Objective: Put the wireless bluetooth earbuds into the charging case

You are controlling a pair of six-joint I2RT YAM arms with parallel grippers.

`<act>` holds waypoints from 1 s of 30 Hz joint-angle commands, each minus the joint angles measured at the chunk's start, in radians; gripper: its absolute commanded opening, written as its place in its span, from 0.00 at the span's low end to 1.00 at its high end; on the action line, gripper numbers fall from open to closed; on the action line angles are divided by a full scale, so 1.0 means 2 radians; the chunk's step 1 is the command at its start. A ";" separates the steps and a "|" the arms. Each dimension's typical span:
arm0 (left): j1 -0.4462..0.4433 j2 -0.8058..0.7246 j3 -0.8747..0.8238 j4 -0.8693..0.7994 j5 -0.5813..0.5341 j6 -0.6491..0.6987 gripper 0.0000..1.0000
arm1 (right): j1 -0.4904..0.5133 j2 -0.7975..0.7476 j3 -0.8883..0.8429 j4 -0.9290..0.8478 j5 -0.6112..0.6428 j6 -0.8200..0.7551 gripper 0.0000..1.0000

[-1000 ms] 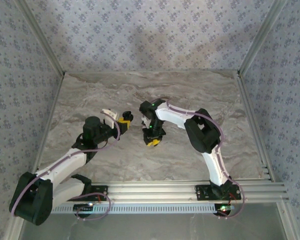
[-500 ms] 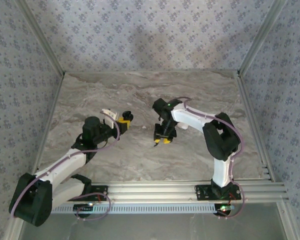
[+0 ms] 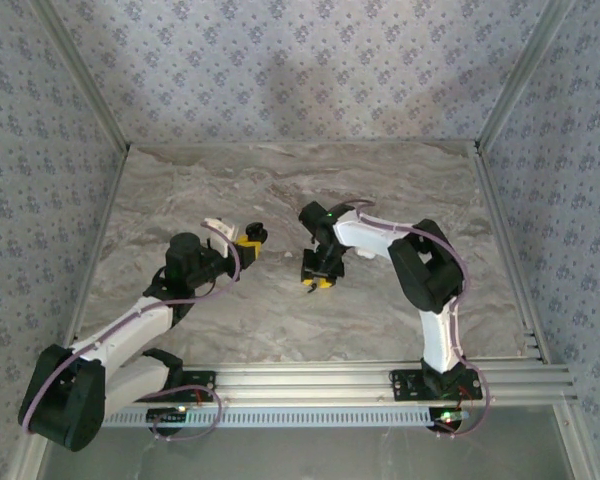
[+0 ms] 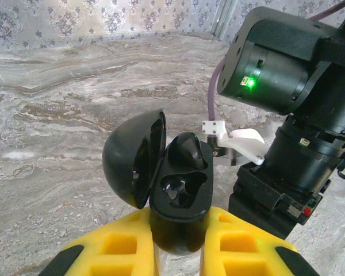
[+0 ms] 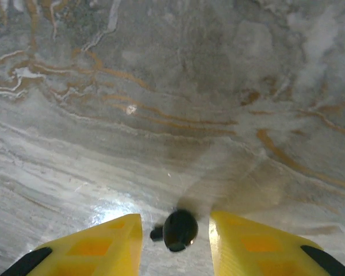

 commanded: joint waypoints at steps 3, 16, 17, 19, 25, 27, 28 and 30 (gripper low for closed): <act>0.002 -0.004 0.002 0.007 0.005 0.007 0.14 | 0.003 0.008 0.016 0.019 -0.012 -0.003 0.35; 0.003 -0.004 0.003 0.007 0.006 0.007 0.14 | 0.006 -0.034 0.016 -0.016 0.032 -0.009 0.35; 0.002 -0.004 0.003 0.006 0.007 0.007 0.14 | 0.007 -0.032 0.021 -0.033 0.038 -0.009 0.35; 0.002 -0.005 0.003 0.005 0.007 0.008 0.14 | 0.008 -0.028 0.027 -0.056 0.045 -0.006 0.35; 0.002 -0.001 0.003 0.010 0.008 0.005 0.14 | 0.016 -0.017 0.030 -0.046 0.042 0.011 0.34; 0.003 0.000 0.004 0.012 0.008 0.005 0.14 | 0.018 -0.010 0.032 -0.042 0.039 0.012 0.33; 0.003 0.000 0.005 0.012 0.009 0.005 0.14 | 0.018 -0.006 0.033 -0.040 0.036 0.012 0.32; 0.003 -0.001 0.005 0.011 0.008 0.006 0.14 | 0.020 0.000 0.036 -0.037 0.034 0.012 0.32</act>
